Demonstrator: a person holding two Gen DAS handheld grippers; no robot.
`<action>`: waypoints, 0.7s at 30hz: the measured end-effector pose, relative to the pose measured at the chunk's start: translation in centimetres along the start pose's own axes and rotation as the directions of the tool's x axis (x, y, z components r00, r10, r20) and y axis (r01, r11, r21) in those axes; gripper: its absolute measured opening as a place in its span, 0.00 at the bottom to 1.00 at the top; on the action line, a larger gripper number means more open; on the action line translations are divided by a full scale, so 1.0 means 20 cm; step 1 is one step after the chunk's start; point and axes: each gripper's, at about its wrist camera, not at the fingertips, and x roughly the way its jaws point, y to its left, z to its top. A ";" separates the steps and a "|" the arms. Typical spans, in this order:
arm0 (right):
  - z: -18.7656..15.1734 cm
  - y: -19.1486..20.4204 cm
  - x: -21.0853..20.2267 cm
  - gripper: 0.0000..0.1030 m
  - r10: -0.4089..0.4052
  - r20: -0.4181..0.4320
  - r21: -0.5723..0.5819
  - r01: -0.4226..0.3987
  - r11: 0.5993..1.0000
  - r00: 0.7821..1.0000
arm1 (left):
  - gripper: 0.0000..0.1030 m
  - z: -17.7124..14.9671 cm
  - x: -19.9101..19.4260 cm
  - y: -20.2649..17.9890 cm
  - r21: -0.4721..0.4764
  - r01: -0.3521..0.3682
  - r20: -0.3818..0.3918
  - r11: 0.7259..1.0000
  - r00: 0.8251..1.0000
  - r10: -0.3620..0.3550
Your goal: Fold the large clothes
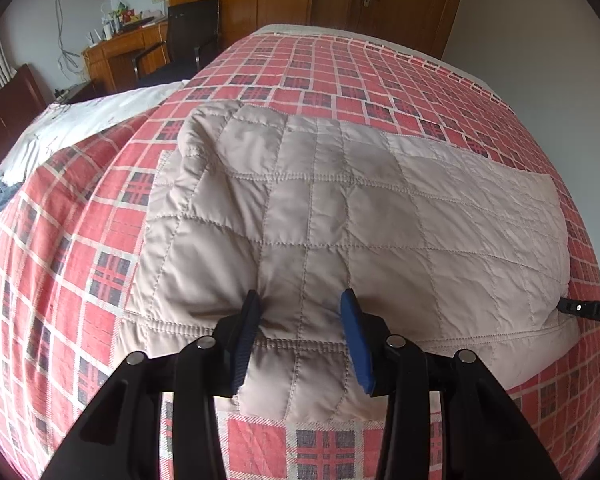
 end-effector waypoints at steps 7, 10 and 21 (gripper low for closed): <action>0.09 0.04 -0.19 0.42 0.008 0.103 -0.019 -0.006 1.000 0.995 | 0.46 0.02 -0.10 -0.08 0.038 -0.002 0.048 0.999 0.999 0.000; 0.17 0.04 -0.16 0.42 0.005 0.098 -0.014 -0.004 1.000 0.995 | 0.47 0.04 -0.11 -0.12 0.051 0.012 0.058 0.999 0.998 -0.015; 0.29 -0.01 -0.02 0.21 0.027 0.065 0.043 -0.029 0.999 0.998 | 0.48 0.08 0.03 -0.17 0.051 0.012 0.019 0.999 1.000 -0.013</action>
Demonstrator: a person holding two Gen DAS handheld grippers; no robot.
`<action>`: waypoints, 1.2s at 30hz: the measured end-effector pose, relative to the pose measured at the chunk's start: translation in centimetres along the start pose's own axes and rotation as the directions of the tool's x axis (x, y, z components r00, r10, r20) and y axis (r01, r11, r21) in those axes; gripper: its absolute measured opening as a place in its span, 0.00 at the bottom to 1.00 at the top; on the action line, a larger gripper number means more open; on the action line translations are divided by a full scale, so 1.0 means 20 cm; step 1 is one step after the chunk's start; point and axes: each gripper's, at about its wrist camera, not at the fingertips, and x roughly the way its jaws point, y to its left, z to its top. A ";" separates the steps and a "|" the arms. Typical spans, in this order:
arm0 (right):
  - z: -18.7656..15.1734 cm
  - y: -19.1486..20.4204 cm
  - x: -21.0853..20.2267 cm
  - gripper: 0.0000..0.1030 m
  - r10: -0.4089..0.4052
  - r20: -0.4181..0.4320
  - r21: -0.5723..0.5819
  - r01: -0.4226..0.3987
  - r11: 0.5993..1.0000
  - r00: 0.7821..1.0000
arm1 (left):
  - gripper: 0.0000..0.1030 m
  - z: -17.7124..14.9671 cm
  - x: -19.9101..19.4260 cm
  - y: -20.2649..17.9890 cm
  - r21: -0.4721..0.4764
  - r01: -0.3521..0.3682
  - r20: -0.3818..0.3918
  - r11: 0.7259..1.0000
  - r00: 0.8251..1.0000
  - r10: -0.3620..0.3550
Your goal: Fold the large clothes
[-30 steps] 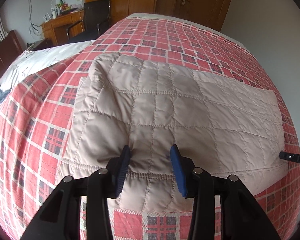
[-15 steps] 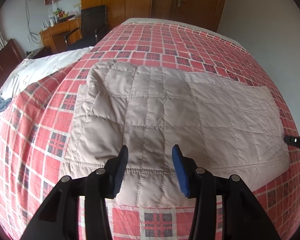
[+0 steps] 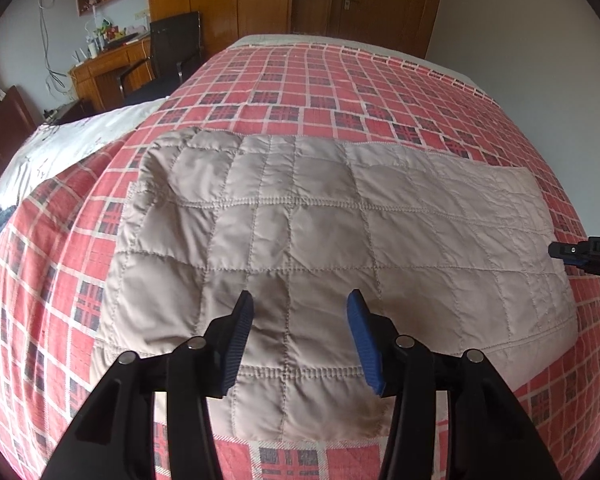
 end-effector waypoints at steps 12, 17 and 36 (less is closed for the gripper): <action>-0.02 -0.06 0.02 0.40 -0.011 0.000 0.018 0.011 1.000 1.000 | 0.49 -0.03 0.10 0.00 -0.001 0.002 -0.045 1.000 0.999 -0.002; -0.05 -0.11 -0.06 0.58 0.047 0.018 0.026 -0.047 0.999 0.999 | 0.49 0.00 0.03 -0.03 -0.006 0.044 -0.021 0.999 0.999 -0.044; -0.13 -0.30 0.11 0.59 0.332 -0.060 0.143 -0.321 0.936 0.941 | 0.57 0.06 -0.05 0.18 -0.065 0.062 -0.024 0.996 0.998 -0.064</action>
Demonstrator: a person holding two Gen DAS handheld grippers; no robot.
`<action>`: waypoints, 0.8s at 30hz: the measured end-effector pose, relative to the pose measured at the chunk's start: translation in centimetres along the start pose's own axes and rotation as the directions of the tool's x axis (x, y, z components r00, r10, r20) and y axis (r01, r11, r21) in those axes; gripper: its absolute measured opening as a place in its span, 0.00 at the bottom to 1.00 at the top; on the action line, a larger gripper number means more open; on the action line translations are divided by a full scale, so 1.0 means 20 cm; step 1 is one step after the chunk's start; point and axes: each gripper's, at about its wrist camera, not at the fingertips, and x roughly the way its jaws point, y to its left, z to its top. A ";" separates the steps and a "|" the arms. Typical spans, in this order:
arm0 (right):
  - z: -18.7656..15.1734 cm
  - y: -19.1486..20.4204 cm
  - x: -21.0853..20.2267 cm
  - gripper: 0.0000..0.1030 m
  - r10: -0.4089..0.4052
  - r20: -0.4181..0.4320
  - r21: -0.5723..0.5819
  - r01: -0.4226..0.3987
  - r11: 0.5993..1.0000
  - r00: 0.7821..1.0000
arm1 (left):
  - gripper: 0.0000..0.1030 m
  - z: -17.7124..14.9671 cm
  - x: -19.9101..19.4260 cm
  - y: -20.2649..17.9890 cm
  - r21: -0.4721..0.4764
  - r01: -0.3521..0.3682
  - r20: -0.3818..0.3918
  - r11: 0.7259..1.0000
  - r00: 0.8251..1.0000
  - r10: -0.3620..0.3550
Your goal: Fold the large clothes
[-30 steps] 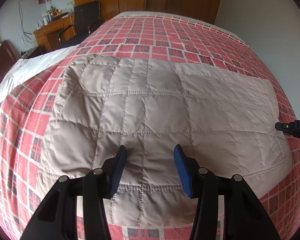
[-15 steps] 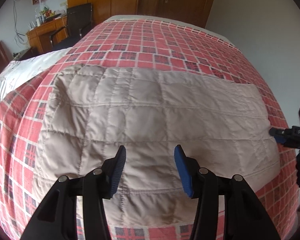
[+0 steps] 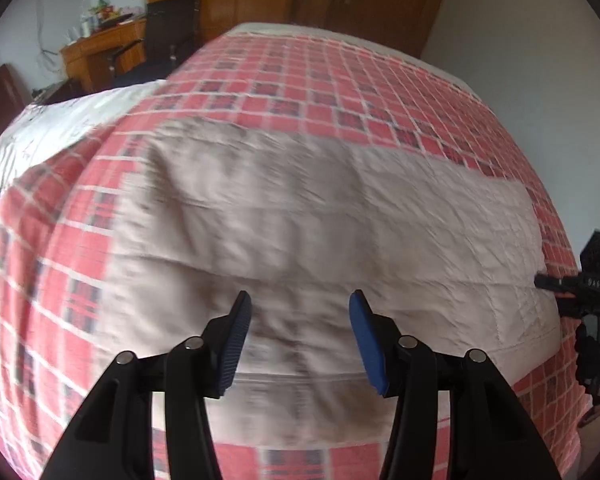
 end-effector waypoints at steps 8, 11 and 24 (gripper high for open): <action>0.04 0.05 0.04 0.63 0.005 -0.006 -0.018 -0.005 1.000 1.000 | 0.62 0.09 0.03 0.56 -0.168 0.081 -0.065 0.982 0.994 -0.093; 0.06 0.07 0.06 0.63 0.017 -0.011 -0.014 -0.017 1.000 1.000 | 0.62 0.07 0.13 0.64 -0.207 0.150 -0.100 0.967 0.980 -0.173; 0.10 0.12 0.14 0.56 0.048 -0.013 -0.038 -0.048 0.998 0.999 | 0.61 0.05 0.41 0.75 -0.360 0.401 -0.063 0.842 0.890 -0.451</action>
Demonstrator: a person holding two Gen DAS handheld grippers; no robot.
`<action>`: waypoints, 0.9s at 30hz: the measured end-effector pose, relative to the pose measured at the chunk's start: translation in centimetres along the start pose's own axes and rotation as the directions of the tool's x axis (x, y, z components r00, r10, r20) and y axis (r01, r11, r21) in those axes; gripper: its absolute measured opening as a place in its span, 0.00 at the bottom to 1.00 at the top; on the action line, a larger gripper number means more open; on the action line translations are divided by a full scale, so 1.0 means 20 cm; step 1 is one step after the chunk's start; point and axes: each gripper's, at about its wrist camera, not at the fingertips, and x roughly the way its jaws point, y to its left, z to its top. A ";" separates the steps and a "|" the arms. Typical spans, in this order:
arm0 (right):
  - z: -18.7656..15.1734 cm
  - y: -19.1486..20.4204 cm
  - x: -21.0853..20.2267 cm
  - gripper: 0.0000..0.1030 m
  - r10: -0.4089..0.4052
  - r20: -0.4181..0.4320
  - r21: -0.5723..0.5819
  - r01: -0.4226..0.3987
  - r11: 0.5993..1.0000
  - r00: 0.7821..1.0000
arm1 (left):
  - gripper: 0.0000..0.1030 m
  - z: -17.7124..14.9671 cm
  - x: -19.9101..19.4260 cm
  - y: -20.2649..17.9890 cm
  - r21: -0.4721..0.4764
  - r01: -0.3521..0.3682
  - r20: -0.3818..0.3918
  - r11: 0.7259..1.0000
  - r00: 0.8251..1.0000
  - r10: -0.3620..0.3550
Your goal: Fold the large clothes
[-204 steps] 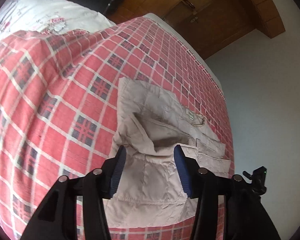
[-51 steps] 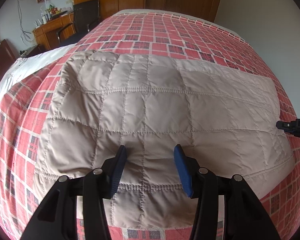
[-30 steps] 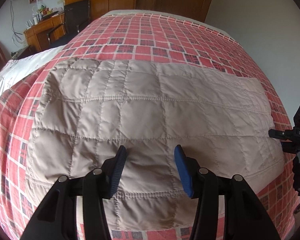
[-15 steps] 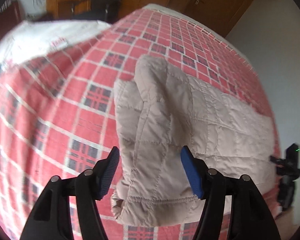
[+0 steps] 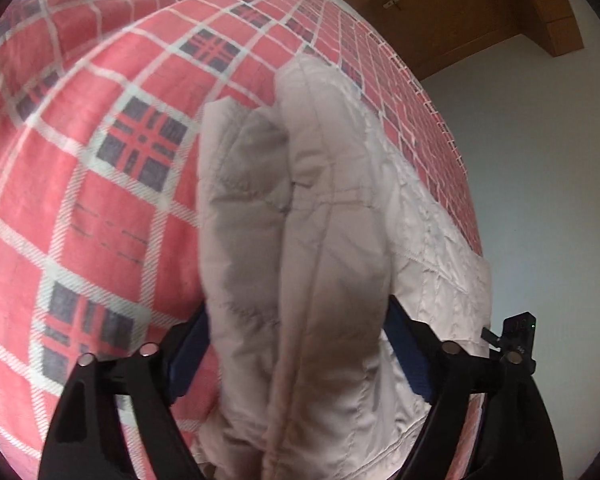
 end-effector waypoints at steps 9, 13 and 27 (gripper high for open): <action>-0.05 0.05 -0.10 0.15 0.139 0.047 0.021 -0.140 0.990 0.989 | 0.15 -0.10 -0.05 -0.17 -0.009 0.040 0.060 0.999 0.997 -0.039; -0.15 0.14 -0.28 0.14 0.162 0.061 -0.006 -0.162 0.987 0.985 | 0.15 -0.22 -0.18 -0.29 0.034 0.081 0.048 0.996 0.995 -0.083; -0.76 0.03 -0.79 0.15 -0.033 0.029 0.096 0.030 0.995 0.999 | 0.20 -0.99 -0.28 -0.46 0.063 0.105 -0.131 0.992 0.987 -0.096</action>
